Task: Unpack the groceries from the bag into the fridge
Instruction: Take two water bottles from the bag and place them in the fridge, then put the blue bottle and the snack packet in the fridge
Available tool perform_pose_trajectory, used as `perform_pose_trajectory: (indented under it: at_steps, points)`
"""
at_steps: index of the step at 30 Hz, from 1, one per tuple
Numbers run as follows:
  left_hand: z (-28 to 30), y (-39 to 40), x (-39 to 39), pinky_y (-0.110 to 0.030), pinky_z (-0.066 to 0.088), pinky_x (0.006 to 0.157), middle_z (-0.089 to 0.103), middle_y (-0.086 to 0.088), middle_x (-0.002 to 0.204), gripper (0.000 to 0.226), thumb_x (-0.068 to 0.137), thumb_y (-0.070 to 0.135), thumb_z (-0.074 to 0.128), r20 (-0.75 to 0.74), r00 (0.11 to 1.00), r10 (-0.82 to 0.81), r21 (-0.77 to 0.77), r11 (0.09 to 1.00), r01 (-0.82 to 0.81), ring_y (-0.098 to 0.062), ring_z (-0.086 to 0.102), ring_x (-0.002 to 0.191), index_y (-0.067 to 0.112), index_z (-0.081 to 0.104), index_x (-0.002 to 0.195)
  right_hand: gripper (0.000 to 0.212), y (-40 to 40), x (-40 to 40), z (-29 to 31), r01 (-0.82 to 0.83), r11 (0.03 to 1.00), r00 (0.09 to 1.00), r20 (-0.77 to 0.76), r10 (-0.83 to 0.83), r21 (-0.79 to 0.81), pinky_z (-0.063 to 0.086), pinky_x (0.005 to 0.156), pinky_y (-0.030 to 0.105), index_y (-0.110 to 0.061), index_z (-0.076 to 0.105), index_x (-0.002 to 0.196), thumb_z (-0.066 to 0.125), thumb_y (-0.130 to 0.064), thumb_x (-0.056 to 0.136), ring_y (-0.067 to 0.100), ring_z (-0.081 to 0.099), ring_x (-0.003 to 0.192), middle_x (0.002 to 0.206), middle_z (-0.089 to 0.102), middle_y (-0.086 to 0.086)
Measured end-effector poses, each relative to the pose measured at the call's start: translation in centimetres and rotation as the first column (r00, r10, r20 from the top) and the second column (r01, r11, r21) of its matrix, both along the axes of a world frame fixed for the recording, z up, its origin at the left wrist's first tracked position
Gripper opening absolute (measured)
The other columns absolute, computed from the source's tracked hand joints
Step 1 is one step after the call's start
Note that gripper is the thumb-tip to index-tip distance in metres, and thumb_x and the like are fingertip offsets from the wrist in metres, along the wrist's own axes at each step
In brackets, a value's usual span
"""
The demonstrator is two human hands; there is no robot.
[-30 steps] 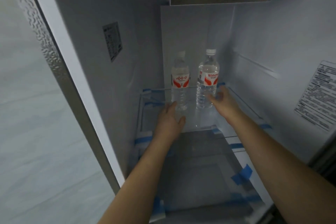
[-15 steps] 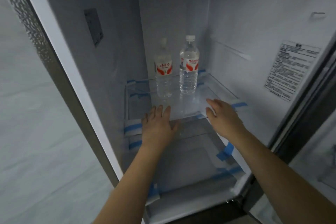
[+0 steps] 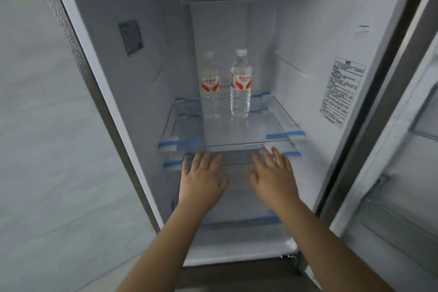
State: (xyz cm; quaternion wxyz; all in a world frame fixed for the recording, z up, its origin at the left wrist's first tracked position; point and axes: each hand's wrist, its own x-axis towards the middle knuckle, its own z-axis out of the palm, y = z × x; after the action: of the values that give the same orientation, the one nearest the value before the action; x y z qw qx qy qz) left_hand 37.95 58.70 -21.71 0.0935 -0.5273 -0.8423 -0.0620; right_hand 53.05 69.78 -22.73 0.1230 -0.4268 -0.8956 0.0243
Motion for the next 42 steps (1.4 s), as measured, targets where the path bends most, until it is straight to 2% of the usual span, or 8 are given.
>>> perform_pose_trajectory:
  at_steps: [3,6,10,17,21,27,37,42]
  points:
    - [-0.4,-2.7,1.1,-0.048,-0.001,0.118,0.023,-0.002,0.159,0.072,0.090,0.065,0.011,-0.042,0.998,0.037,-0.026,0.999,-0.038,-0.022,0.009,0.148,0.029,0.024,0.151,0.067,-1.8,0.6,-0.7,-0.046,0.999,0.999,0.006,0.046,-0.019,0.018,0.116,0.051,-0.019,0.045,0.142,0.015,-0.043,0.087,0.035,0.024,0.143,0.153,0.036,0.011]
    - [0.1,-5.7,1.7,-0.046,-0.004,0.119,0.018,-0.001,0.161,0.067,0.093,0.064,0.018,-0.043,0.996,0.078,-0.040,0.996,-0.080,-0.020,0.004,0.149,0.030,0.020,0.152,0.061,-3.6,0.7,-1.2,-0.091,0.994,0.995,0.041,0.094,-0.061,0.012,0.117,0.048,-0.023,0.034,0.148,0.015,-0.044,0.093,0.033,0.018,0.145,0.158,0.026,0.006]
    - [2.1,-10.3,2.5,-0.045,-0.004,0.118,0.013,0.000,0.162,0.069,0.090,0.066,0.006,-0.014,0.992,0.127,-0.022,0.992,-0.127,-0.020,0.001,0.149,0.035,0.017,0.152,0.055,-5.6,-0.1,-1.1,-0.175,0.982,0.982,0.065,0.180,-0.076,0.008,0.119,0.046,-0.026,0.021,0.151,0.017,-0.044,0.099,0.029,0.012,0.146,0.161,0.016,0.002]
    - [2.4,-18.4,0.9,-0.045,-0.005,0.119,0.012,0.002,0.162,0.063,0.095,0.063,0.008,0.013,0.953,0.302,-0.036,0.953,-0.301,-0.020,-0.001,0.149,0.037,0.015,0.151,0.053,-11.4,-3.8,0.5,-0.379,0.922,0.924,0.025,0.382,-0.077,0.013,0.117,0.043,-0.027,0.022,0.151,0.022,-0.044,0.101,0.027,0.016,0.146,0.159,0.022,0.000]
    - [1.7,-25.1,0.6,-0.051,-0.009,0.117,0.001,0.002,0.163,0.070,0.090,0.066,-0.001,-0.027,0.889,0.456,-0.063,0.887,-0.457,-0.020,-0.010,0.148,0.035,0.012,0.152,0.056,-16.5,-6.8,1.3,-0.484,0.871,0.873,0.027,0.488,-0.088,0.016,0.117,0.044,-0.025,0.016,0.153,0.023,-0.043,0.100,0.028,0.019,0.144,0.159,0.022,0.001]
    - [0.8,-36.2,-0.6,-0.048,-0.011,0.117,-0.002,0.004,0.163,0.067,0.092,0.064,0.010,0.048,0.767,0.640,-0.078,0.768,-0.636,-0.017,-0.011,0.148,0.035,0.010,0.152,0.058,-25.8,-11.1,1.2,-0.601,0.784,0.787,0.060,0.615,-0.157,0.011,0.119,0.043,-0.025,0.007,0.154,0.017,-0.047,0.100,0.026,0.011,0.147,0.162,0.012,0.000]
    - [0.8,-55.0,-0.8,-0.048,-0.009,0.118,0.000,0.005,0.163,0.065,0.094,0.064,0.013,0.129,0.576,0.807,-0.032,0.584,-0.811,-0.015,-0.011,0.148,0.036,0.007,0.152,0.057,-44.4,-16.4,1.4,-0.785,0.612,0.600,0.131,0.789,-0.090,0.017,0.117,0.042,-0.022,0.018,0.152,0.021,-0.045,0.100,0.025,0.015,0.145,0.160,0.019,0.002]
    - [0.6,-63.4,0.0,-0.049,-0.009,0.117,0.001,0.004,0.163,0.065,0.094,0.065,0.012,0.125,0.488,0.864,-0.023,0.494,-0.869,-0.015,-0.011,0.148,0.037,0.008,0.152,0.055,-52.9,-18.3,1.8,-0.856,0.513,0.506,0.099,0.857,-0.063,0.021,0.115,0.043,-0.022,0.024,0.151,0.025,-0.043,0.100,0.027,0.022,0.143,0.158,0.025,0.004]
